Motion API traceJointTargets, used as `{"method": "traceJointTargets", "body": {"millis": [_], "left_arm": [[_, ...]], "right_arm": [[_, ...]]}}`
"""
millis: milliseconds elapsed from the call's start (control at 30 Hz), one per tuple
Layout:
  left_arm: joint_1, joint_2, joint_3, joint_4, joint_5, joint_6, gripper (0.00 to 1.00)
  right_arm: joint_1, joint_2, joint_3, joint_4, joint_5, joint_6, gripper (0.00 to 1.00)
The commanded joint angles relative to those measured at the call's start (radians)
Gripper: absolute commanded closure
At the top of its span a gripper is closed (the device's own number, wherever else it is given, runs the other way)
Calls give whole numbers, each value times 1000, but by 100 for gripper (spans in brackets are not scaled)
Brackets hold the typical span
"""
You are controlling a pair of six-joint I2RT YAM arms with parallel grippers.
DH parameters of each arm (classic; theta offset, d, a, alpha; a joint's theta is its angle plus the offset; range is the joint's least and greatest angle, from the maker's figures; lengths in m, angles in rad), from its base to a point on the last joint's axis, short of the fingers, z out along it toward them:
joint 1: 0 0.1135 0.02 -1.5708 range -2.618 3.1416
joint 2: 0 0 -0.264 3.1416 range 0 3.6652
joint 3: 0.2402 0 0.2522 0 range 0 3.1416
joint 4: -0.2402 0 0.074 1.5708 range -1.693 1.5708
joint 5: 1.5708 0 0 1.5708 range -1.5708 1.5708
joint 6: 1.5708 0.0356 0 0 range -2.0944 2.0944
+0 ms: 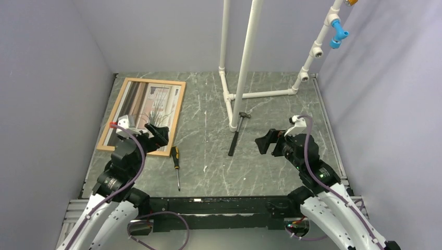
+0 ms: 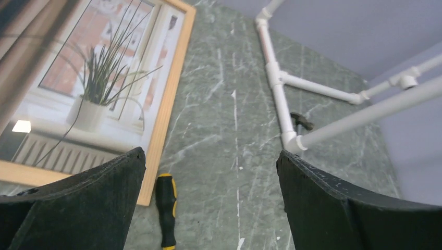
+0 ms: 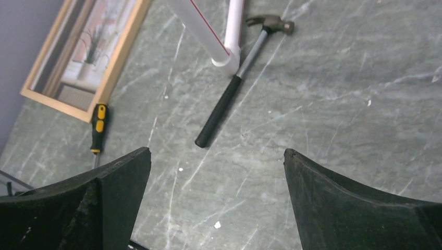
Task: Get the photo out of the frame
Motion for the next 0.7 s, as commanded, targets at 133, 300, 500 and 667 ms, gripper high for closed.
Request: {"method": "traceJointTargets", "body": {"millis": [133,300,500,667], "left_arm": [[6,-28,83,9,81,49,1],[6,128,209,-139,109,60,1],[26,371,240,-108,227,162,1],[133,639,295,-96,350,228,1]], "right_arm": [[-2,-117,9,34,-175,-20,0],[-2,-89,7,49,-185,-9,0],[-2,19,-12,118,-208,25,0],[-1,90,-78,325,-289,58,0]]}}
